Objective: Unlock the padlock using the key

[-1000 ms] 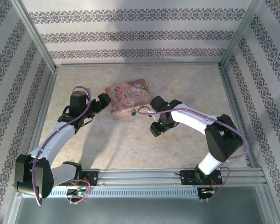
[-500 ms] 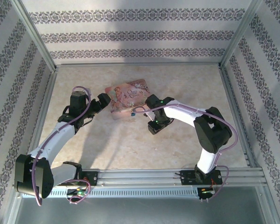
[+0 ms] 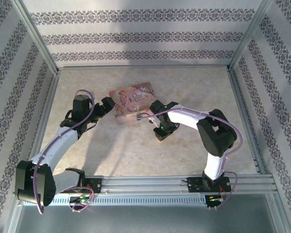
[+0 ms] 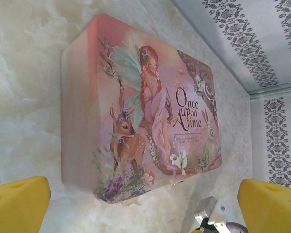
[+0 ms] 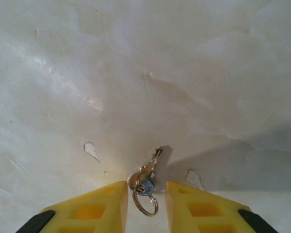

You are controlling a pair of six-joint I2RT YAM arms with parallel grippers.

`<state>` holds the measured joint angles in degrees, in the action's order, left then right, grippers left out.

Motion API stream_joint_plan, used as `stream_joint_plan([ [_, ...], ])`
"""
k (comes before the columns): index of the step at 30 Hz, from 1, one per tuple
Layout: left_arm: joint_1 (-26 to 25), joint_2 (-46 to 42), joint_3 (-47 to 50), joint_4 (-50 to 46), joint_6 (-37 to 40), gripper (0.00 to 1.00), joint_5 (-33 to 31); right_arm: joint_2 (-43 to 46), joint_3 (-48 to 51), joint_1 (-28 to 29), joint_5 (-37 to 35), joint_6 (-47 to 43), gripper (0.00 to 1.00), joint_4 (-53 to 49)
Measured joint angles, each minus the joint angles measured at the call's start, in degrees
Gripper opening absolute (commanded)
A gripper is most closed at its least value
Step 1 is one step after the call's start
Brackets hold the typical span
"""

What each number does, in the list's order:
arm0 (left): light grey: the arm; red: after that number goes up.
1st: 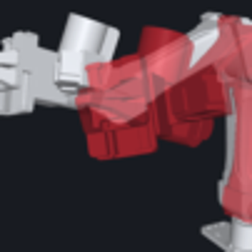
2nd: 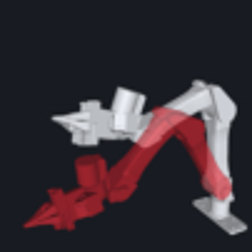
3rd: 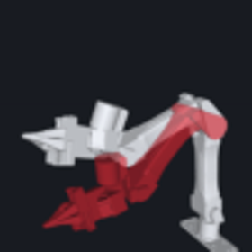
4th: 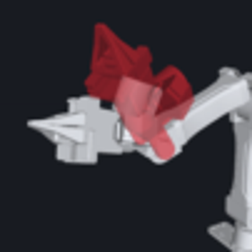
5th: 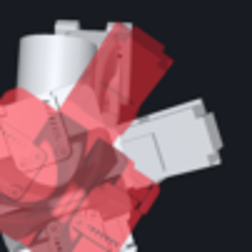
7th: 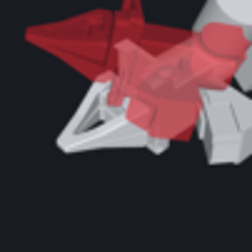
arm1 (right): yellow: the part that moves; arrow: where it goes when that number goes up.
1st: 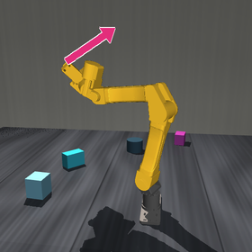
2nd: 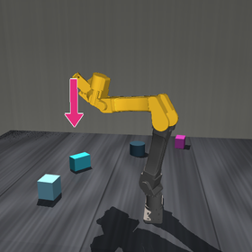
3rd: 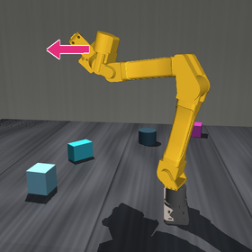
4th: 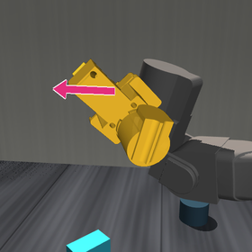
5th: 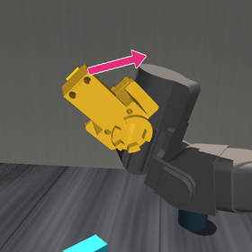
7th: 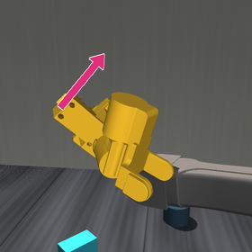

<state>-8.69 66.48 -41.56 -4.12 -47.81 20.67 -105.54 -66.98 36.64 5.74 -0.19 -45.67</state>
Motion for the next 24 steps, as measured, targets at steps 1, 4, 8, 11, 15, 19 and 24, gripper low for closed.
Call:
stream_joint_plan([
  [1, 0.0, 0.0, 0.0, 0.0, 0.0, 0.99, 0.0, -0.1, 0.0, 0.0, 0.0, 0.0, 0.26, 0.0],
  [4, 0.0, 0.0, 0.0, 0.0, 0.0, 0.99, 0.0, -0.1, 0.0, 0.0, 0.0, 0.0, 0.25, 0.0],
  [8, 0.0, 0.0, 0.0, 0.0, 0.0, 0.99, 0.0, -0.4, 0.0, 0.0, -0.2, 0.2, 0.23, 0.0],
  [11, 0.0, 0.0, 0.0, 0.0, 0.0, 0.99, 0.0, -0.9, 0.0, 0.0, -0.2, 0.4, 0.22, -0.2],
  [15, 0.0, 0.0, 0.0, 0.0, 0.0, 0.99, 0.0, -0.9, 0.0, 0.0, -0.2, 0.6, 0.17, -0.2],
  [19, 0.0, 0.0, 0.0, -0.1, 0.0, 0.99, -0.1, -0.8, 0.0, 0.0, -0.2, 1.6, 0.1, -0.2],
  [24, 0.0, 0.0, 0.0, -0.5, 0.4, 0.99, -0.2, 0.3, 1.0, 0.0, -0.3, 2.4, 0.02, 0.5],
])
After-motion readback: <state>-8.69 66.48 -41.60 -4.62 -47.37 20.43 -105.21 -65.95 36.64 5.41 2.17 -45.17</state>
